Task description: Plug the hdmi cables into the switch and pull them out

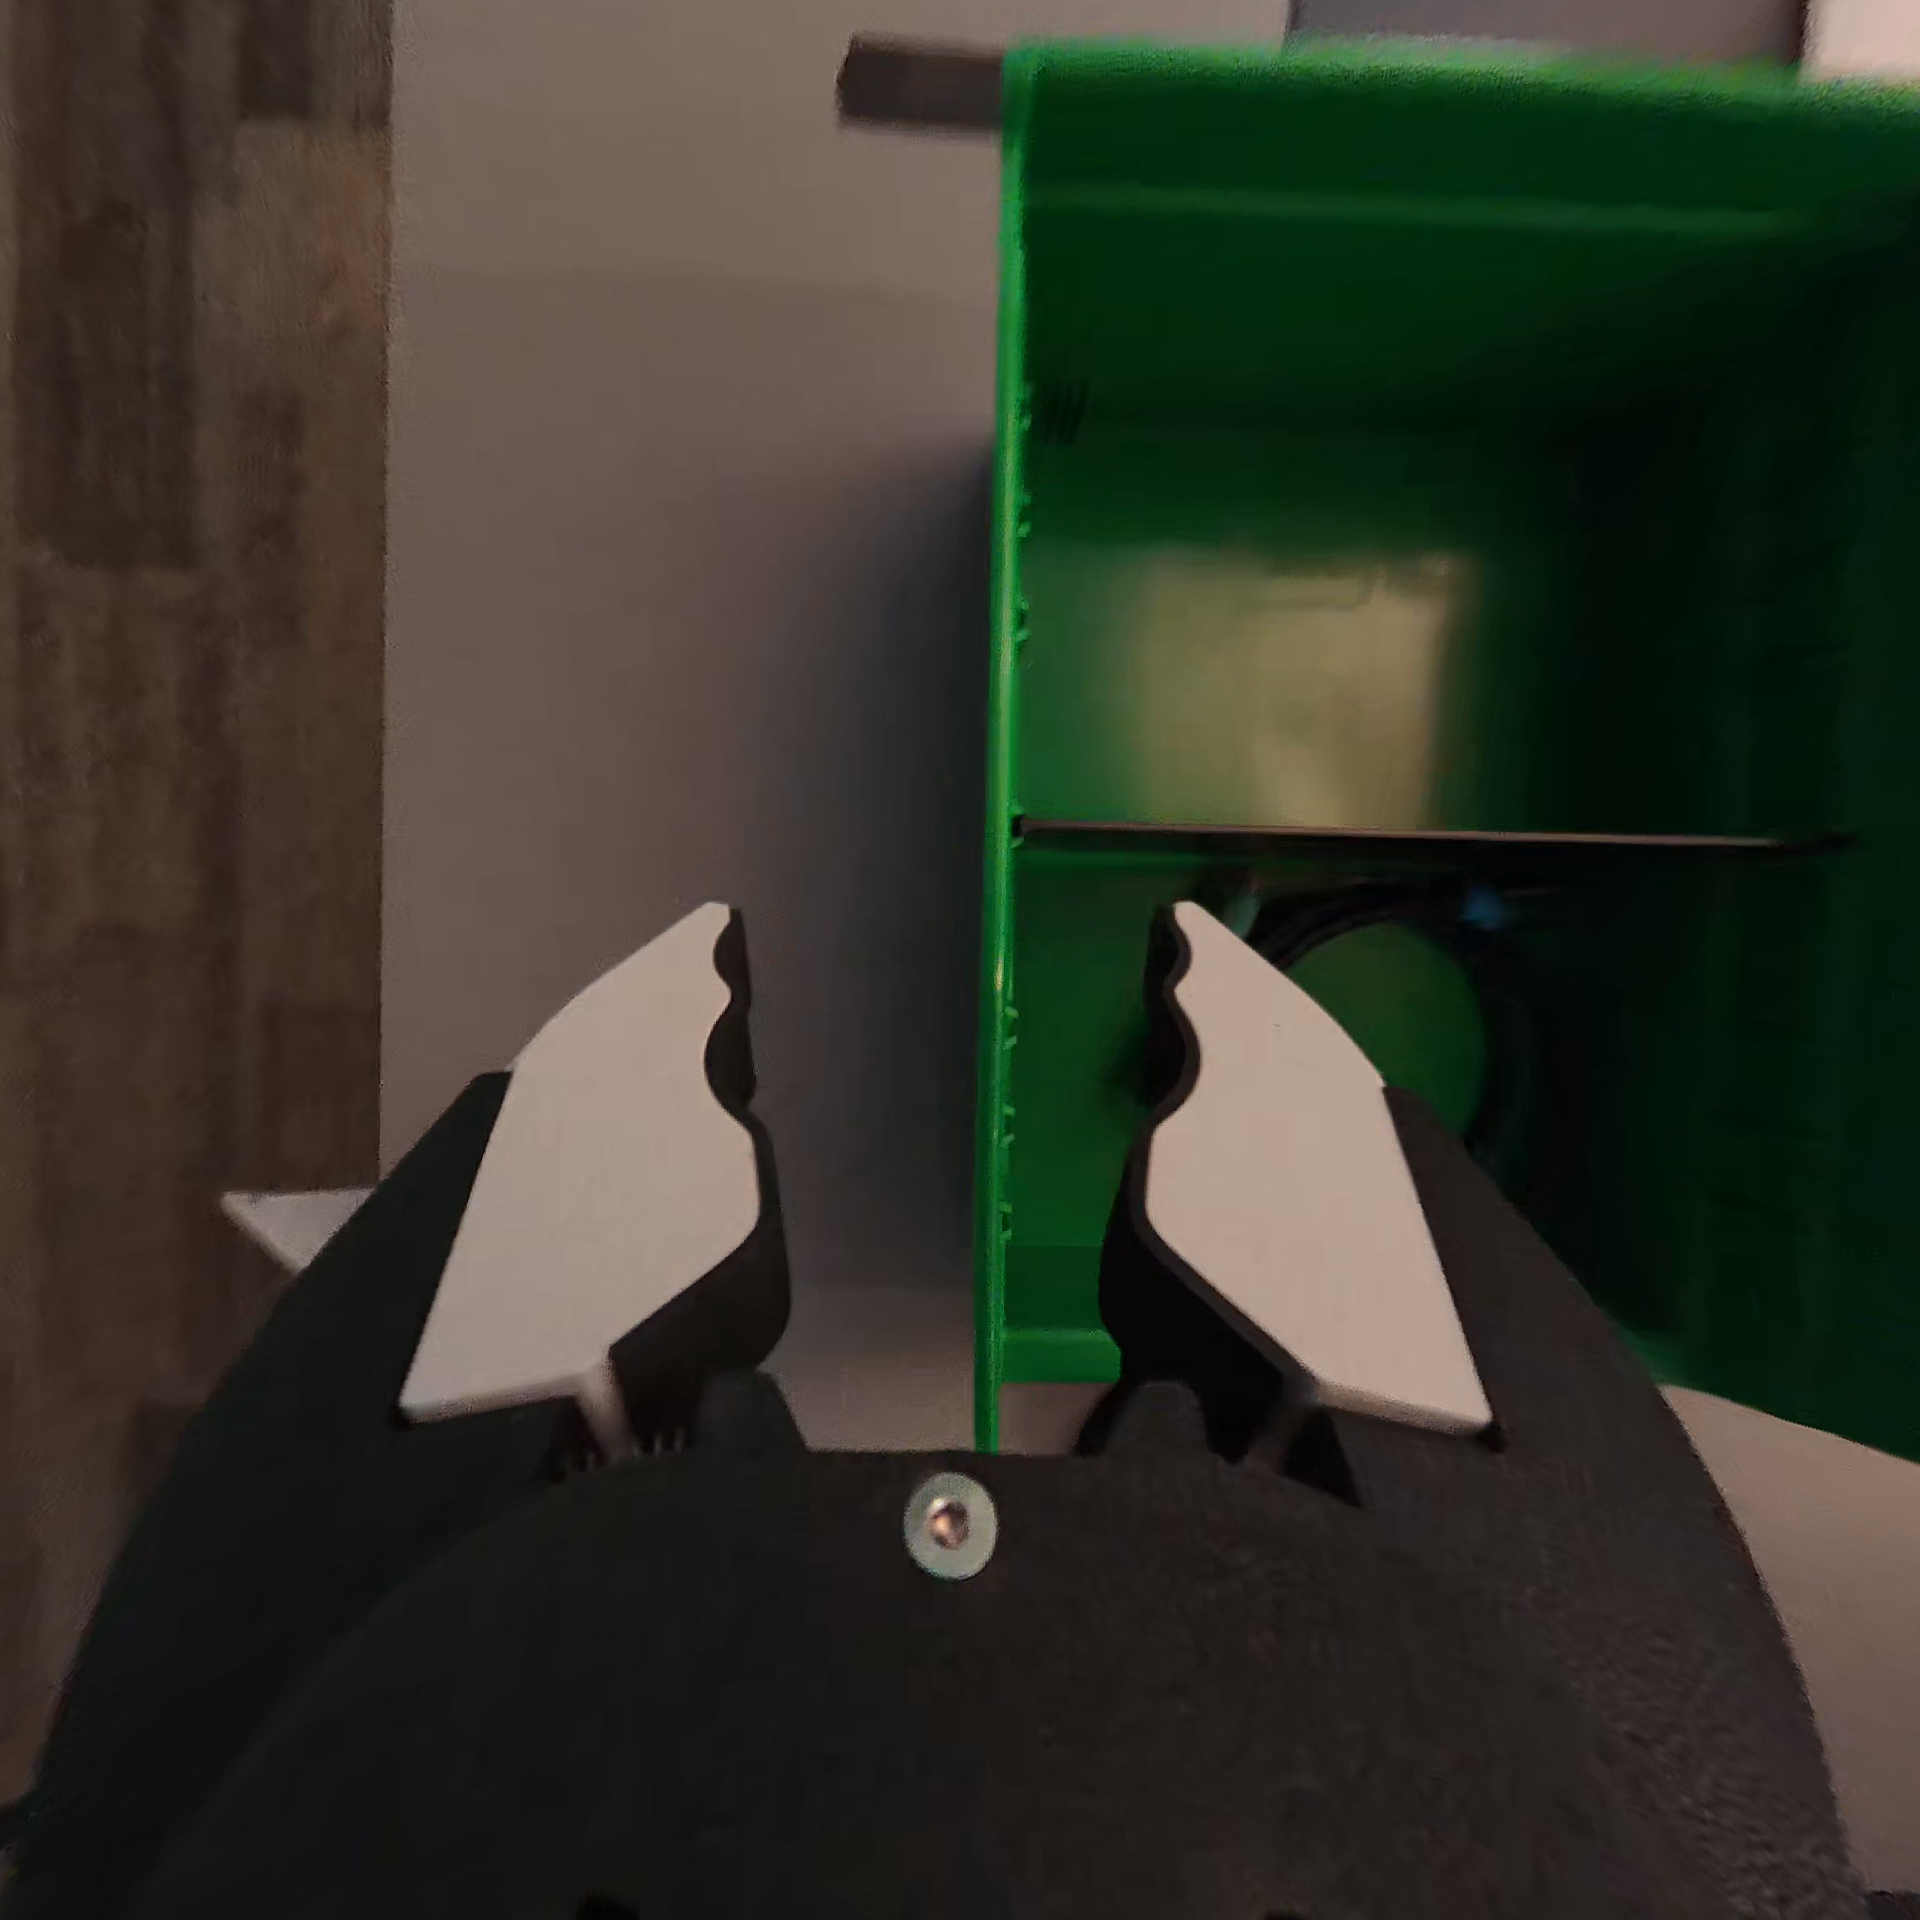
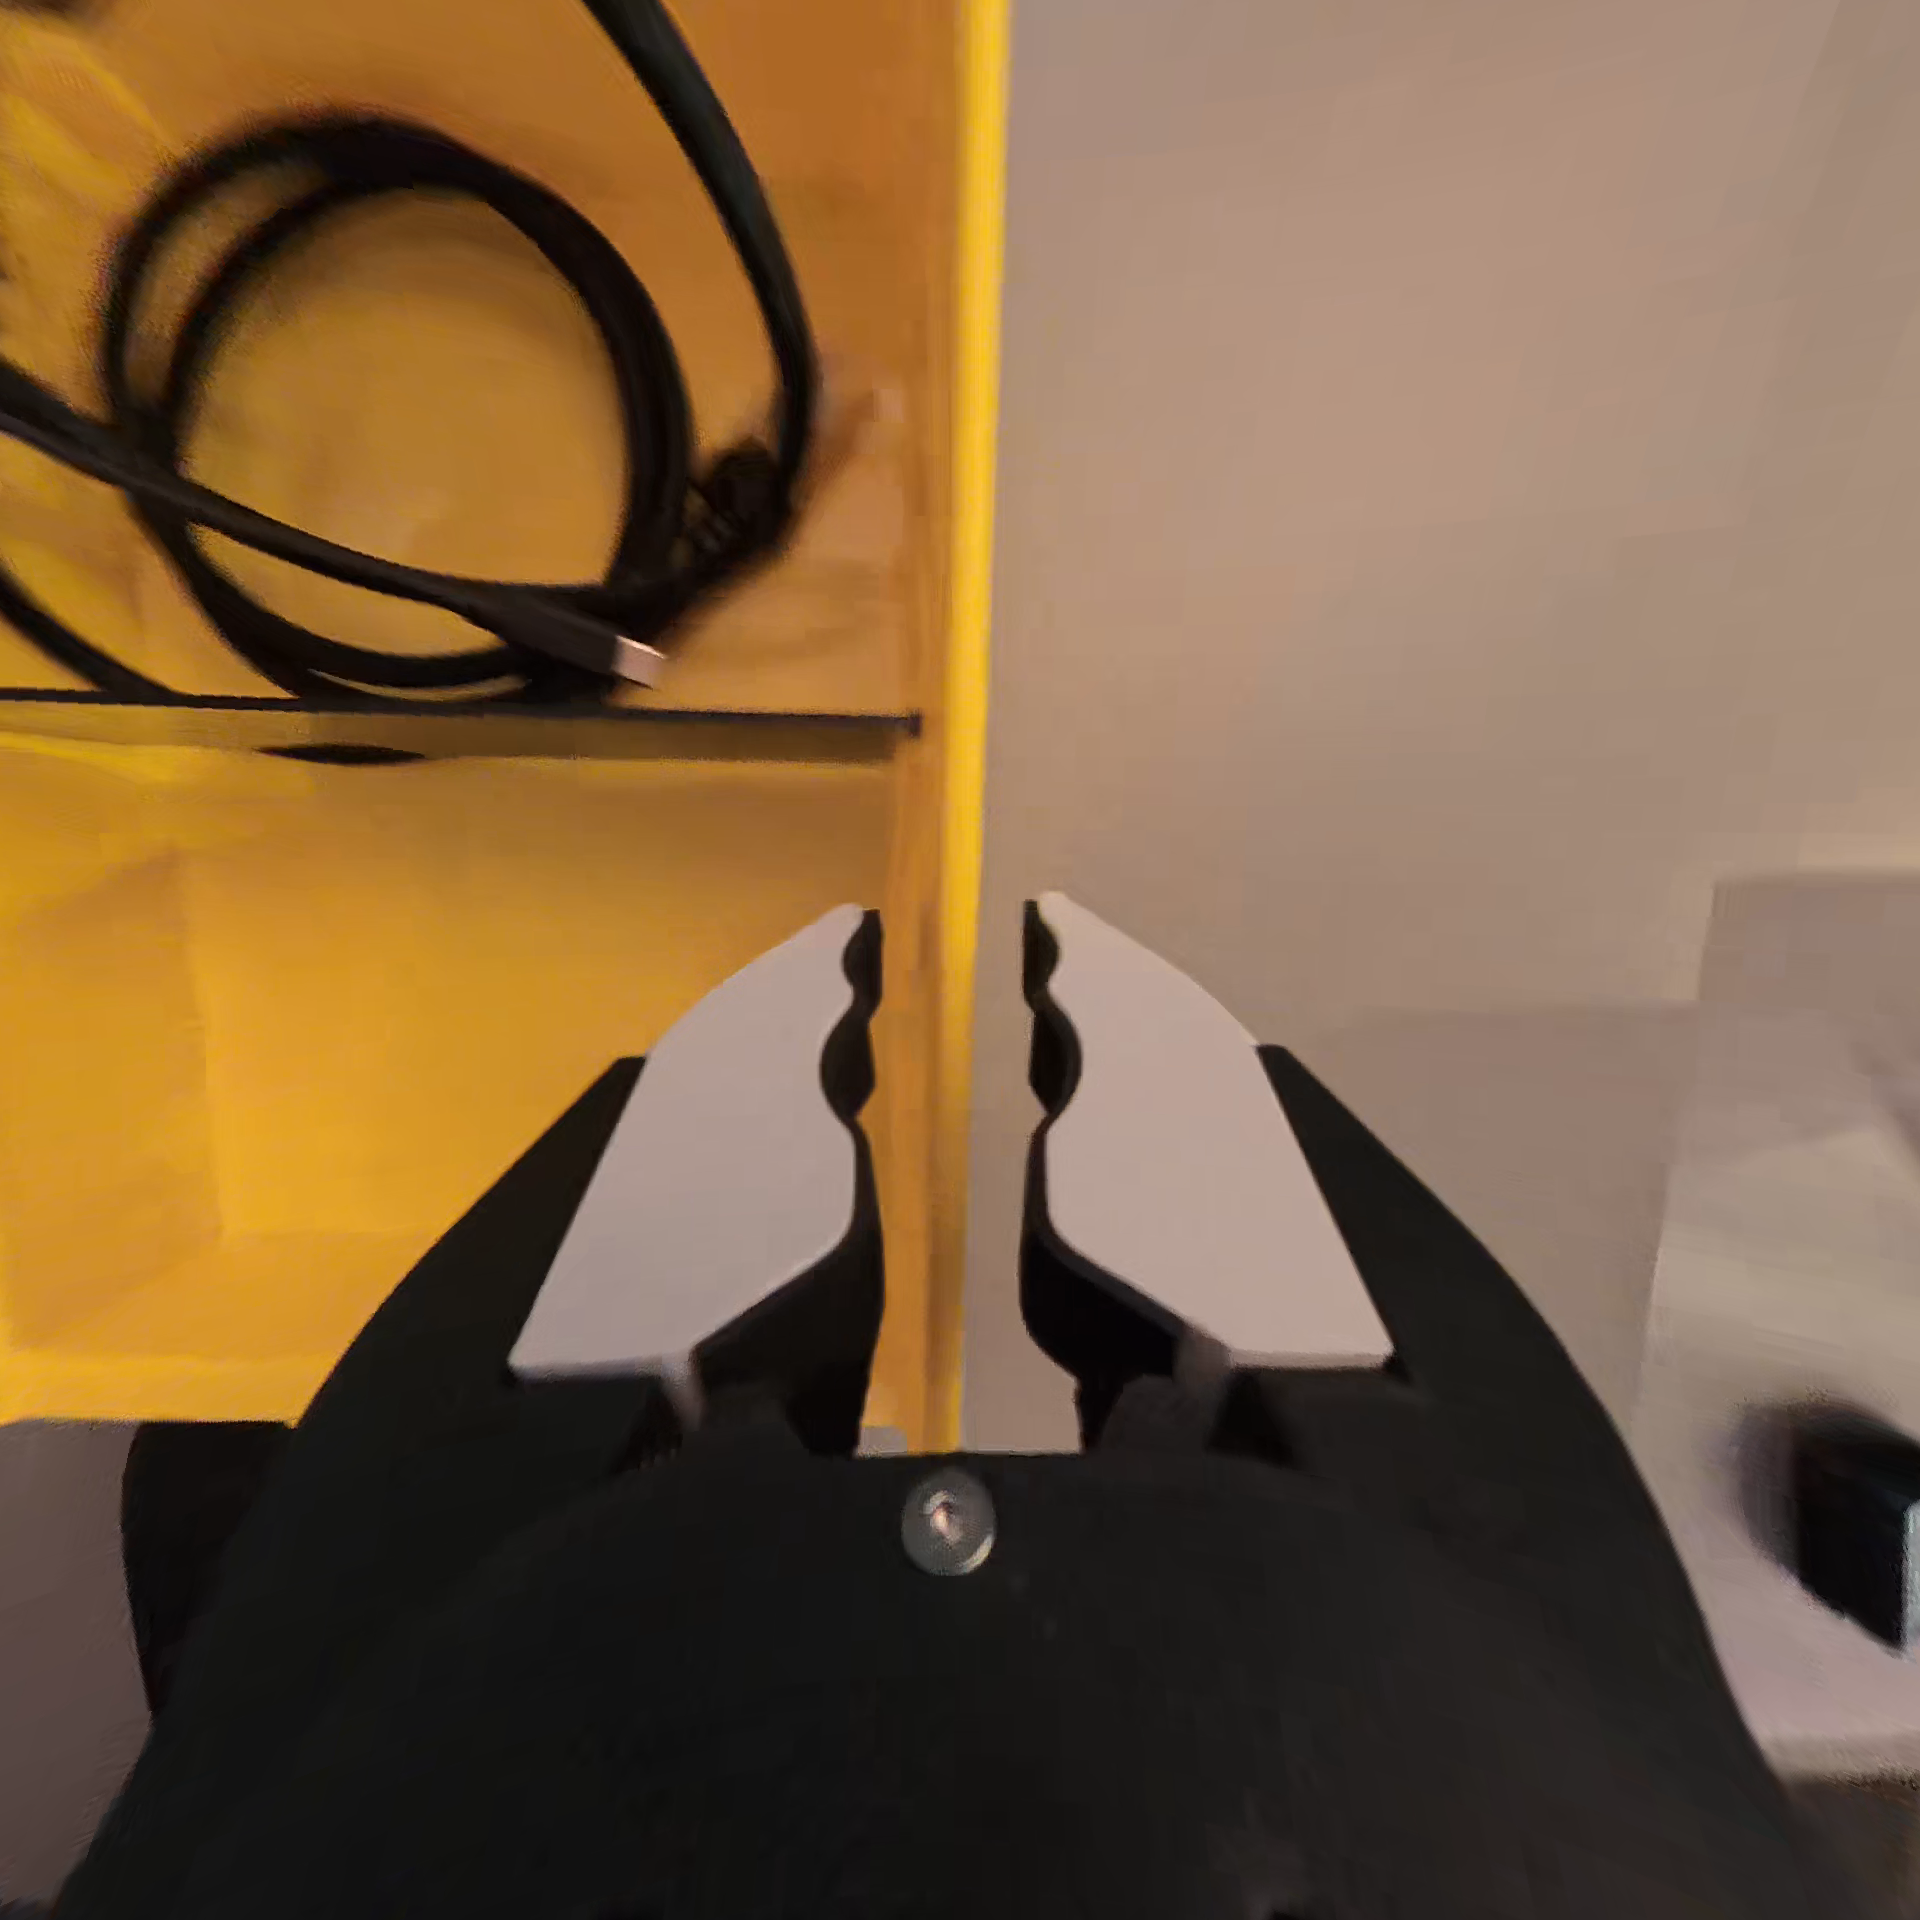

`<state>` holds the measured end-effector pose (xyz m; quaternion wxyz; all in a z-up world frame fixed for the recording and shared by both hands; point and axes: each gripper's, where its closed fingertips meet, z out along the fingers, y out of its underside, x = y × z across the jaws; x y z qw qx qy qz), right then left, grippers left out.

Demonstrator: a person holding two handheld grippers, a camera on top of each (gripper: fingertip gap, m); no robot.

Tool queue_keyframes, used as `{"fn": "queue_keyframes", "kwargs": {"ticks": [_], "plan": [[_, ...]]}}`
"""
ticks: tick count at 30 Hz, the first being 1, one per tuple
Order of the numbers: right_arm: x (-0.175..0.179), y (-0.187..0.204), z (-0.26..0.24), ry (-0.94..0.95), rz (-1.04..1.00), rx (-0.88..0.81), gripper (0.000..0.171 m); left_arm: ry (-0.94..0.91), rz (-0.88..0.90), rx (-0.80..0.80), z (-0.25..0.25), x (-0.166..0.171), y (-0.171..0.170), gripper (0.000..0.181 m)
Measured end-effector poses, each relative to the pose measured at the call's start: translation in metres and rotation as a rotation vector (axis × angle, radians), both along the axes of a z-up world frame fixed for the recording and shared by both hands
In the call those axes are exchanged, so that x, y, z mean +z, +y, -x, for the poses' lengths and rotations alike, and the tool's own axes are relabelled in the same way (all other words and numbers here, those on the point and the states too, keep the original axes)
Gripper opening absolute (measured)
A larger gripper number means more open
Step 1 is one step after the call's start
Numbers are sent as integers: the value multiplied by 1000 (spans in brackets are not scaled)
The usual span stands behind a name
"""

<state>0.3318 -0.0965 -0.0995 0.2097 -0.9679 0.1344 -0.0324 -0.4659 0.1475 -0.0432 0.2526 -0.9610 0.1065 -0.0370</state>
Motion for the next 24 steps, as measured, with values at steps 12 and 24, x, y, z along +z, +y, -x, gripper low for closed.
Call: {"fn": "queue_keyframes", "kwargs": {"ticks": [12, 24], "plan": [[-32, -11, 39, 171, 242, 131, 9, -65, 303, -62, -14, -65, -10, 33], [-30, 14, 108, 204, 375, 250, 9, 45, 460, -143, -29, -82, -32, 7]]}}
